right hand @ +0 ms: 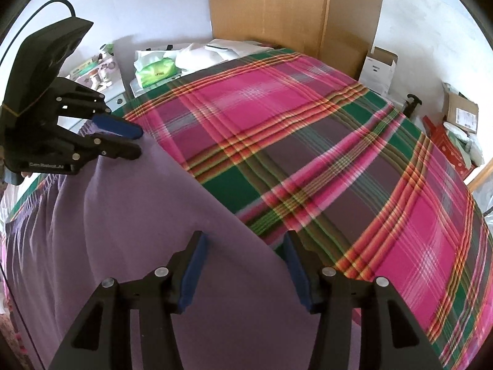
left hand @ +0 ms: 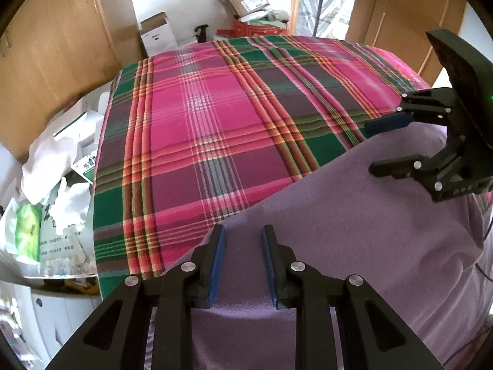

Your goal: Fold clothes

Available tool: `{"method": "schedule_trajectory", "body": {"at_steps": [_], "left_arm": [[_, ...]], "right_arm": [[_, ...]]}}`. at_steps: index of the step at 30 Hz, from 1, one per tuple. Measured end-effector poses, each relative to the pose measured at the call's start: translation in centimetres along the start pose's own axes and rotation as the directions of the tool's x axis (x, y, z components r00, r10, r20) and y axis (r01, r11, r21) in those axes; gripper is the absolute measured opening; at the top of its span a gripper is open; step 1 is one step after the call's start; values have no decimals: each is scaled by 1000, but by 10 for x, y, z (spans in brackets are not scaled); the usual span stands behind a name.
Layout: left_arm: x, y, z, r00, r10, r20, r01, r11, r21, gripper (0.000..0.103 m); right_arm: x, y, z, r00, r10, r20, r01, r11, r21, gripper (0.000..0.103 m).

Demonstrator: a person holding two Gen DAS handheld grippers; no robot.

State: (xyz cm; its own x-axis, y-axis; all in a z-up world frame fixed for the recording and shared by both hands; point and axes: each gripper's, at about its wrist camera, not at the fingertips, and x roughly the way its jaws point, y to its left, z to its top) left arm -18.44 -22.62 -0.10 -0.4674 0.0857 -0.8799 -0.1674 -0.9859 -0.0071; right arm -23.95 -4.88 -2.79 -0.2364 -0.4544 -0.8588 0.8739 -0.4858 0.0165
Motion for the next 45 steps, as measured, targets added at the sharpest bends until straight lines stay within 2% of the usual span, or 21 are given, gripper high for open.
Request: {"method": "schedule_trajectory", "body": {"at_steps": [8, 9, 11, 16, 28, 30, 32, 34, 37, 40, 45], "left_arm": [[-3, 18, -6, 999, 47, 24, -45, 998, -47, 25], [-3, 21, -6, 997, 72, 22, -71, 996, -53, 25], [-2, 26, -6, 996, 90, 18, -89, 994, -58, 29], [-5, 29, -15, 999, 45, 13, -44, 998, -52, 30], [-10, 26, -27, 999, 9, 32, -8, 1000, -27, 30], [-11, 27, -27, 999, 9, 32, -8, 999, -33, 29], [-11, 28, -27, 999, 6, 34, -5, 999, -40, 23], [-12, 29, -28, 999, 6, 41, -4, 999, -44, 15], [-14, 29, -29, 998, 12, 55, -10, 999, -47, 8], [-17, 29, -31, 998, 23, 67, -20, 999, -46, 7], [-22, 30, -33, 996, 25, 81, -20, 998, -58, 7]], "right_arm": [[0, 1, -1, 1000, -4, 11, 4, 1000, 13, 53], [0, 0, -1, 1000, -5, 11, 5, 1000, 14, 53], [0, 0, -1, 1000, -5, 10, 5, 1000, 9, 54], [0, 0, -2, 1000, -4, 15, 4, 1000, 7, 54], [0, 2, -1, 1000, -9, 20, 9, 1000, 16, 53], [-1, 2, -2, 1000, -12, 24, 12, 1000, 24, 49], [-1, 3, -2, 1000, -11, 25, 10, 1000, 29, 40], [-2, 5, -2, 1000, -7, 24, 6, 1000, 28, 37], [-2, 9, -1, 1000, 2, 22, -3, 1000, 26, 21], [-3, 17, 0, 1000, -24, 19, 24, 1000, -4, 7], [-11, 33, -4, 994, -103, 39, 105, 993, -51, 4]]}}
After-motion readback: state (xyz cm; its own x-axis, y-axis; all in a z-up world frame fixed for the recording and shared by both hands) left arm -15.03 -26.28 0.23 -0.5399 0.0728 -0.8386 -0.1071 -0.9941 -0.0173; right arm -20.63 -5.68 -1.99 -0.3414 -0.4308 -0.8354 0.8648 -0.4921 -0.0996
